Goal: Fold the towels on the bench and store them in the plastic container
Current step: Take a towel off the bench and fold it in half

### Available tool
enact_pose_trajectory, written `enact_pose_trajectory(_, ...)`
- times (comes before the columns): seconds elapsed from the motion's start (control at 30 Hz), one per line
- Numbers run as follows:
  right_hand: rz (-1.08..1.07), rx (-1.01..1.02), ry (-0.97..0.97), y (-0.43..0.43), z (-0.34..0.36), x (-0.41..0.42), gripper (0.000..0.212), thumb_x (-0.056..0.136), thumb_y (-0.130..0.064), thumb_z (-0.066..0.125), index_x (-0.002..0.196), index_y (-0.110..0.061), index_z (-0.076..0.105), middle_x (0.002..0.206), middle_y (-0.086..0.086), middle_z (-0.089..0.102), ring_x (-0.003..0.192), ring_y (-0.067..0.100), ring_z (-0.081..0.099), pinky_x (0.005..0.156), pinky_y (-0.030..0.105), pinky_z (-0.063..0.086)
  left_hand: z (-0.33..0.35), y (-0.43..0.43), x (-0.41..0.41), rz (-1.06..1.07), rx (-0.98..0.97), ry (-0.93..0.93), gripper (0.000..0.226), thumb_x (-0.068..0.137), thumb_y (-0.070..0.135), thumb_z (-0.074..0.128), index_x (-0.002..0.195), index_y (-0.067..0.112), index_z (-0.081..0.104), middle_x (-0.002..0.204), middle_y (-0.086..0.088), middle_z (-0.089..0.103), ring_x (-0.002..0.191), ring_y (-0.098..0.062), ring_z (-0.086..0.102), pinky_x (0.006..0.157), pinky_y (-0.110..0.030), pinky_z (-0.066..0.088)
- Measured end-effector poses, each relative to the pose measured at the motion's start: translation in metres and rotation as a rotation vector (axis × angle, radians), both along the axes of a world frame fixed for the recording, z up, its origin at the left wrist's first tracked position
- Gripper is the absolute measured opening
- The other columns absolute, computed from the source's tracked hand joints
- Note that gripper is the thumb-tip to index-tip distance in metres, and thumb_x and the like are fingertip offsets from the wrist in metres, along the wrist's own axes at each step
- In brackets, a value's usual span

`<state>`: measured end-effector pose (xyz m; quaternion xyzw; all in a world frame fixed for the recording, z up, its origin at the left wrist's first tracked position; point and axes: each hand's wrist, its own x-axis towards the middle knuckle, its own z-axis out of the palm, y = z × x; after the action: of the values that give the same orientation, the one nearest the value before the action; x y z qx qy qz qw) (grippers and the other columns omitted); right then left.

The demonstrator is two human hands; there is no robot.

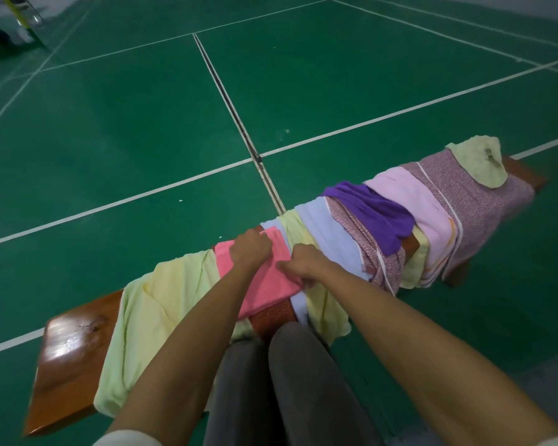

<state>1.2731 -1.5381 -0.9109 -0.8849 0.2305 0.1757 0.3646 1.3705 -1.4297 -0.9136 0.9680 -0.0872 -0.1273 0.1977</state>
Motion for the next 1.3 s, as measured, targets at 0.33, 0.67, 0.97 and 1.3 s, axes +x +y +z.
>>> enact_pose_trajectory(0.33, -0.253, 0.190, -0.049, 0.035, -0.010, 0.022, 0.027, 0.096, -0.035, 0.066, 0.103, -0.013, 0.053, 0.105, 0.007, 0.059, 0.099, 0.027, 0.062, 0.086, 0.036, 0.055, -0.030, 0.084, 0.005, 0.479, -0.366, 0.310, 0.048, 0.086, 0.025, 0.071, 0.120, 0.002, 0.047, 0.129, -0.019, 0.059, 0.110, -0.036, 0.062, 0.094, -0.044, 0.056)
enact_pose_trajectory(0.67, -0.286, 0.190, -0.044, 0.047, 0.009, 0.030, 0.037, 0.085, -0.028, 0.072, 0.114, -0.011, 0.057, 0.104, 0.005, 0.060, 0.100, 0.024, 0.061, 0.087, 0.035, 0.057, -0.022, 0.091, 0.009, 0.545, -0.779, 0.578, 0.060, 0.079, 0.014, 0.084, 0.124, -0.002, 0.048, 0.119, -0.012, 0.062, 0.100, -0.030, 0.064, 0.076, -0.041, 0.055)
enact_pose_trajectory(0.97, -0.239, 0.500, -0.012, 0.071, 0.040, 0.026, 0.024, 0.088, -0.002, 0.055, 0.112, -0.006, 0.059, 0.098, 0.015, 0.064, 0.075, 0.023, 0.063, 0.057, 0.030, 0.052, 0.004, 0.142, 0.003, 0.405, -1.105, 0.778, 0.062, 0.095, 0.047, 0.066, 0.128, -0.005, 0.057, 0.131, -0.023, 0.063, 0.119, -0.030, 0.063, 0.108, -0.044, 0.048)
enact_pose_trajectory(1.3, -0.069, 0.354, -0.247, 0.204, 0.063, 0.052, 0.022, 0.085, 0.007, 0.052, 0.099, -0.010, 0.050, 0.076, 0.001, 0.044, 0.086, 0.022, 0.051, 0.059, 0.029, 0.040, 0.009, 0.269, -0.009, 0.415, -1.101, 0.599, 0.040, 0.098, 0.021, 0.064, 0.133, 0.002, 0.057, 0.114, -0.015, 0.072, 0.093, -0.025, 0.070, 0.072, -0.035, 0.058)
